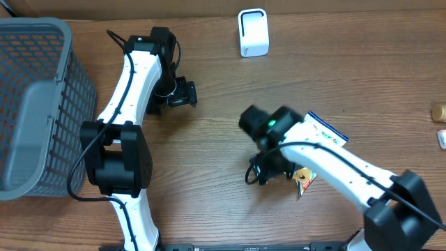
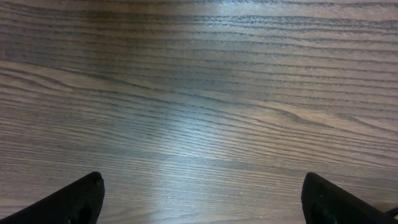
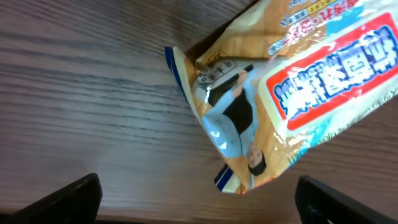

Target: Scan the item barcode

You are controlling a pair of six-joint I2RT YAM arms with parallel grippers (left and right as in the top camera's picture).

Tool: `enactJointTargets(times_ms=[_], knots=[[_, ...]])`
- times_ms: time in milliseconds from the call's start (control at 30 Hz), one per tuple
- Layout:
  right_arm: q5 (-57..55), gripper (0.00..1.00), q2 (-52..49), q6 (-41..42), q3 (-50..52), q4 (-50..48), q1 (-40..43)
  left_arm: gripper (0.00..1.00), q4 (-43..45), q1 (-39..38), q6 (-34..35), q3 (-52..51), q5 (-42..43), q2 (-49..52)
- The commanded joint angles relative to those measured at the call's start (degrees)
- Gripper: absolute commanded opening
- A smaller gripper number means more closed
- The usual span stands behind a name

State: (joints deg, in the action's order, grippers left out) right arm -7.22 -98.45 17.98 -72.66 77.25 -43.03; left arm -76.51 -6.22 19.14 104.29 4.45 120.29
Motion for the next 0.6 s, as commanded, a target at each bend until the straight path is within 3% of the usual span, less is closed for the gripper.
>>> enactJointTargets(times_ms=[0,233,567], knots=[[-5.4,1.0,-0.2,-0.4,0.7,-2.3,-0.4,0.93,0.1,0.7,-0.7,0.7,0.1,0.3],[-9.3,1.0,-2.9,-0.4,5.6,-10.3,-0.1,0.93,0.3,0.7,-0.7,0.7,0.0,0.3],[-13.8,1.0,-7.1,2.9,9.8,-12.7,1.1,0.94,0.9,0.7,-0.7,0.7,0.1,0.3]])
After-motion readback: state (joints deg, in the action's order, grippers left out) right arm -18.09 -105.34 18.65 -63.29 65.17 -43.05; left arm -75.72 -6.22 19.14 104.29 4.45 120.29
